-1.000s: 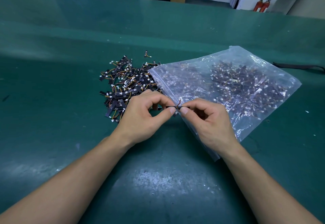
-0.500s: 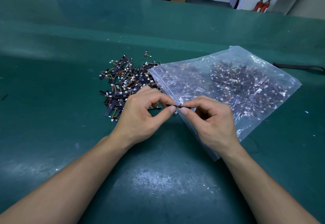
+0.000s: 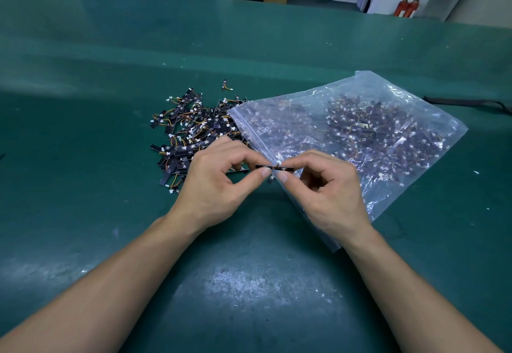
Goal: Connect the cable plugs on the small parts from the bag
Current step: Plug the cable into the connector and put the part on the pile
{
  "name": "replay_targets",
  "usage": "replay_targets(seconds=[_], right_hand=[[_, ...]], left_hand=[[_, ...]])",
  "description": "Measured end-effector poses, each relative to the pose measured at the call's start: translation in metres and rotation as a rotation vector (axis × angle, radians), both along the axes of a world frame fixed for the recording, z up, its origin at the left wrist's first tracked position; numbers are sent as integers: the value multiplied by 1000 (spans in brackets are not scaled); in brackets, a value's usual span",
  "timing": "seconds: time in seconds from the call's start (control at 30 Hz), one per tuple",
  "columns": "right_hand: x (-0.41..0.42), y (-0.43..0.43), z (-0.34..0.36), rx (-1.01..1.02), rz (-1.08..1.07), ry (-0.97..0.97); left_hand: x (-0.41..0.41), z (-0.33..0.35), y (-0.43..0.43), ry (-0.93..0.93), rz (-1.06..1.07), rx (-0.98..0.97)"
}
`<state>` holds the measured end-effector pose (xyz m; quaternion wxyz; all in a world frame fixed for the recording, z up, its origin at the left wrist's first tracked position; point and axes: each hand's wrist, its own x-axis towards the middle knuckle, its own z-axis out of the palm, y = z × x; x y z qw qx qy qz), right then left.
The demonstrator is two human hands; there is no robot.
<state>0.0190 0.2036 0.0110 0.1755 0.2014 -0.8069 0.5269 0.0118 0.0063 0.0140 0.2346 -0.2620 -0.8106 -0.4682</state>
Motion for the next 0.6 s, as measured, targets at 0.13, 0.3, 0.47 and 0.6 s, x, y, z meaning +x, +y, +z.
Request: replay_targets(seconds=[0.13, 0.3, 0.47, 0.6], right_hand=[[0, 0, 0, 15, 3, 5], [0, 1, 0, 8, -2, -4], [1, 0, 0, 1, -10, -15], [0, 1, 1, 29, -15, 0]], left_hand=[[0, 0, 1, -6, -2, 5], [0, 0, 1, -19, -8, -1], [-1, -1, 1, -5, 5, -5], [0, -1, 1, -15, -10, 4]])
